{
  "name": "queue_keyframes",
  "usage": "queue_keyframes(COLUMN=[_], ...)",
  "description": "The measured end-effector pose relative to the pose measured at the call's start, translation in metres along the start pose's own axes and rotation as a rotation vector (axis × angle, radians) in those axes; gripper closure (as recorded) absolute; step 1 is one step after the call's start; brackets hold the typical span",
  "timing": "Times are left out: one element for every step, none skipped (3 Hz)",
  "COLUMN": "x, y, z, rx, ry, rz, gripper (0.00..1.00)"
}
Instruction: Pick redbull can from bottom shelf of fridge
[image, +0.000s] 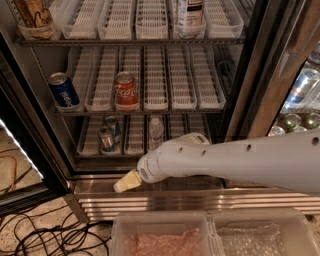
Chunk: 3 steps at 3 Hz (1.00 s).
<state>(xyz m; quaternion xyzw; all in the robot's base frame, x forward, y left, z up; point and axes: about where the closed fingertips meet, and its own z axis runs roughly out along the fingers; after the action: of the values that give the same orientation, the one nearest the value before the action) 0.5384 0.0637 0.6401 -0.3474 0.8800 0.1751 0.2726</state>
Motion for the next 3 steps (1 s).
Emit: queue_keyframes(x=[-0.0276,-0.0361,-0.0361], y=[-0.0249,-0.025,-0.0249], z=[0.0144,0.0213,0.0214], rx=[0.08,0.092,0.092], ry=[-0.034,-0.03,-0.03], rz=[-0.008,0.024,0.024], gripper=[0.0,0.0,0.0])
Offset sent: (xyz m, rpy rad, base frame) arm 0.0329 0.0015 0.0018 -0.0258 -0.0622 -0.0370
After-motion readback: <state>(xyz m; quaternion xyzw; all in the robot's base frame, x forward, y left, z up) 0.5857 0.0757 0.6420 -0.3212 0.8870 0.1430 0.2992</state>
